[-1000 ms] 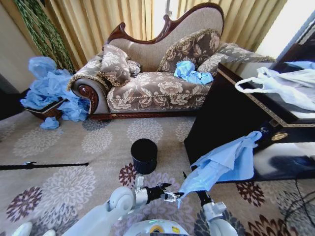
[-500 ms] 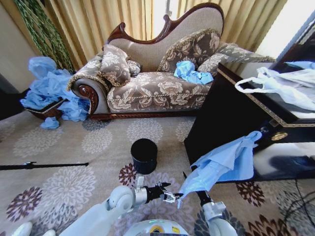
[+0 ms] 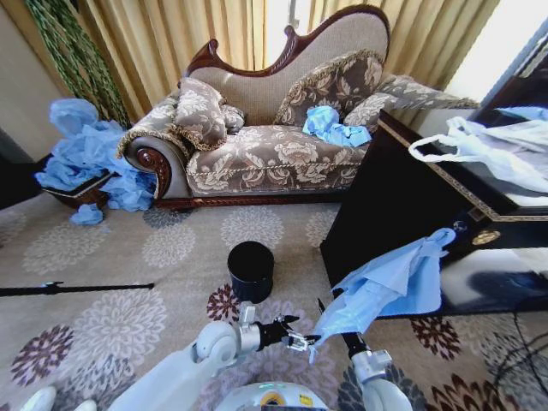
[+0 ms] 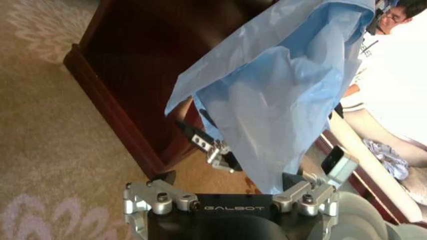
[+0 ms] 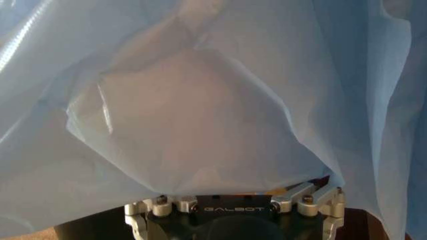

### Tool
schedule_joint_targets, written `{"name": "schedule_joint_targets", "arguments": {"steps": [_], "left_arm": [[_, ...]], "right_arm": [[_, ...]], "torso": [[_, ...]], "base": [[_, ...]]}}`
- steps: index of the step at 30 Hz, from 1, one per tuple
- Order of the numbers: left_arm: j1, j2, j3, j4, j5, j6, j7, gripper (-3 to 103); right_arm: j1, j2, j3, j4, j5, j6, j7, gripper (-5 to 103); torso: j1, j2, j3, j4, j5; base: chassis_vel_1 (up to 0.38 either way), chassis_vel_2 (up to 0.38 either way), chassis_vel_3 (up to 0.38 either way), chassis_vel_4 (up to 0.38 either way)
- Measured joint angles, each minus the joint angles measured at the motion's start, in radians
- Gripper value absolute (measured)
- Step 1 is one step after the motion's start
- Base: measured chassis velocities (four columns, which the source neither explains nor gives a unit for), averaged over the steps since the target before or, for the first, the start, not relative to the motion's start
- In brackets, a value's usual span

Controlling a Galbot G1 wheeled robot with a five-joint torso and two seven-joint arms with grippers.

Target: Place a garbage bag over the trash bin.

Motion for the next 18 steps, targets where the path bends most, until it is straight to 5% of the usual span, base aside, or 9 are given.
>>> {"name": "schedule_joint_targets", "arguments": {"steps": [10, 15, 18], "left_arm": [[-0.015, -0.041, 0.027, 0.017, 0.0, -0.001, -0.027, 101], [-0.012, -0.057, 0.039, 0.025, 0.003, -0.007, -0.036, 90], [-0.013, -0.066, 0.044, 0.027, 0.005, -0.014, -0.051, 74]], "right_arm": [[0.001, 0.001, 0.0, -0.003, 0.0, 0.0, 0.001, 100], [0.0, -0.002, 0.001, -0.008, 0.0, 0.0, 0.002, 100], [0.0, -0.002, 0.0, -0.011, -0.003, 0.001, 0.002, 100]], "torso": [[0.0, 0.0, 0.0, 0.0001, 0.0001], [0.0, 0.0, 0.0, 0.0, 0.0], [0.0, 0.0, 0.0, 0.0, -0.0001]], "base": [[0.0, 0.0, 0.0, 0.0], [0.0, 0.0, 0.0, 0.0], [0.0, 0.0, 0.0, 0.0]]}}
